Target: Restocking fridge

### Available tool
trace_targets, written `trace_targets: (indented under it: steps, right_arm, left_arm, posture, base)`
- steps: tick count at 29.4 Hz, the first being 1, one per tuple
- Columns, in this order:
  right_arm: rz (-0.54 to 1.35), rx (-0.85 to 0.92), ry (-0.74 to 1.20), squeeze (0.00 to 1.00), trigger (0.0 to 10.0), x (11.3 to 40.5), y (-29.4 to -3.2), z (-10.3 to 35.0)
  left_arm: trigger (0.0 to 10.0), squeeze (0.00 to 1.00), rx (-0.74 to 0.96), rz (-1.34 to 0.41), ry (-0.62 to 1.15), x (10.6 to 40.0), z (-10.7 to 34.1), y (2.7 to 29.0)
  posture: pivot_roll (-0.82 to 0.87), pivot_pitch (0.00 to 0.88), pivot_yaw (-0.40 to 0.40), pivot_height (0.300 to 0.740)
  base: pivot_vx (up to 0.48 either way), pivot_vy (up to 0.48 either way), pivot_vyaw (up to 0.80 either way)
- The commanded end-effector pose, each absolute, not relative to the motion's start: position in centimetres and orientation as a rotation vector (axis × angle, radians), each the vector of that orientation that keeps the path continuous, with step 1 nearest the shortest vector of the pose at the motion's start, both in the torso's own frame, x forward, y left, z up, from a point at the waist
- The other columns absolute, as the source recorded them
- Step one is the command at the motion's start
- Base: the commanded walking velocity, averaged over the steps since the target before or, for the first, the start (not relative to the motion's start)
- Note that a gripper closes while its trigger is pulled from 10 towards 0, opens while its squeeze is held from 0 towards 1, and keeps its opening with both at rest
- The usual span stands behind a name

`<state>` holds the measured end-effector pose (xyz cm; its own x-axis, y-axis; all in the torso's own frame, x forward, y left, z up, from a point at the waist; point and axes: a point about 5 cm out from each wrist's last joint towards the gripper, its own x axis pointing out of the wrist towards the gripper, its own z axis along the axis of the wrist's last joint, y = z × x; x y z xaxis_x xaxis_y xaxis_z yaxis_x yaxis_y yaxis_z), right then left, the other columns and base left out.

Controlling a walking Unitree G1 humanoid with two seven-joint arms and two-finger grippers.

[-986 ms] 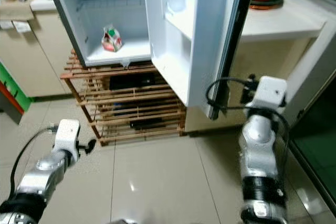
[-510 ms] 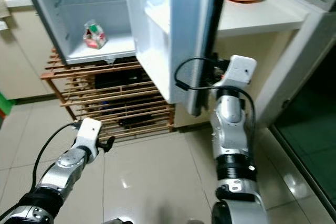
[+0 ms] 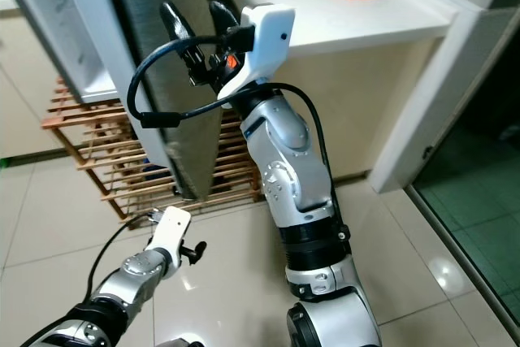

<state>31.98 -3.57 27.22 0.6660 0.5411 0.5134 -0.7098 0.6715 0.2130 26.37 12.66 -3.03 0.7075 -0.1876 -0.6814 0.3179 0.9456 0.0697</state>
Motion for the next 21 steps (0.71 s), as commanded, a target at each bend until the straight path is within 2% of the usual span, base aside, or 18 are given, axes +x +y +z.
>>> trace_targets:
  steps: [1,2,4,5,8,10,11,15,21]
  right_arm:
    - [0.725,0.437,-0.449,0.0,10.0,32.1,-3.8,28.0]
    - [0.644,0.421,-0.427,0.0,10.0,33.0,-5.5,27.4]
    - [0.606,0.408,-0.416,0.0,10.0,33.2,-6.4,27.0]
    - [0.527,0.362,-0.378,0.0,10.0,33.6,-8.1,25.7]
    - [0.394,0.213,-0.318,0.0,10.0,34.0,-10.3,23.5]
    - [0.314,0.186,-0.281,0.0,10.0,33.9,-11.8,21.9]
    - [0.237,0.142,-0.23,0.0,10.0,33.6,-13.3,20.0]
    - [0.179,0.14,-0.169,0.0,10.0,33.0,-14.9,17.8]
    - [0.161,0.087,-0.133,0.0,10.0,32.3,-15.5,16.3]
  left_arm:
    - [10.0,0.0,0.198,-0.285,0.719,27.0,-2.6,12.5]
    - [10.0,0.0,0.181,-0.307,0.651,27.9,-1.7,12.2]
    - [10.0,0.0,0.172,-0.32,0.611,28.3,-1.2,12.1]
    - [10.0,0.0,0.17,-0.321,0.501,29.3,0.2,12.1]
    - [10.0,0.0,0.191,-0.29,0.349,30.9,2.8,12.6]
    - [10.0,0.0,0.115,-0.255,0.215,32.0,5.6,12.8]
    - [10.0,0.0,0.078,-0.228,0.069,32.7,8.5,13.1]
    - [10.0,0.0,0.048,-0.191,-0.063,32.9,11.4,13.4]
    - [10.0,0.0,0.051,-0.177,-0.197,33.0,14.6,13.0]
  posture:
    - [-0.13,0.0,0.014,0.74]
    - [-0.11,0.0,0.002,0.74]
    - [-0.1,0.0,-0.004,0.74]
    - [-0.09,0.0,-0.011,0.74]
    - [-0.08,0.0,-0.017,0.74]
    - [-0.07,0.0,-0.018,0.74]
    - [-0.07,0.0,-0.018,0.74]
    - [-0.06,0.0,-0.016,0.74]
    - [-0.07,0.0,-0.003,0.74]
  base:
    - [0.0,0.0,0.0]
    - [0.0,0.0,0.0]
    - [0.0,0.0,0.0]
    - [0.0,0.0,0.0]
    - [0.0,0.0,0.0]
    - [0.0,0.0,0.0]
    - [0.0,0.0,0.0]
    - [0.0,0.0,0.0]
    - [0.0,0.0,0.0]
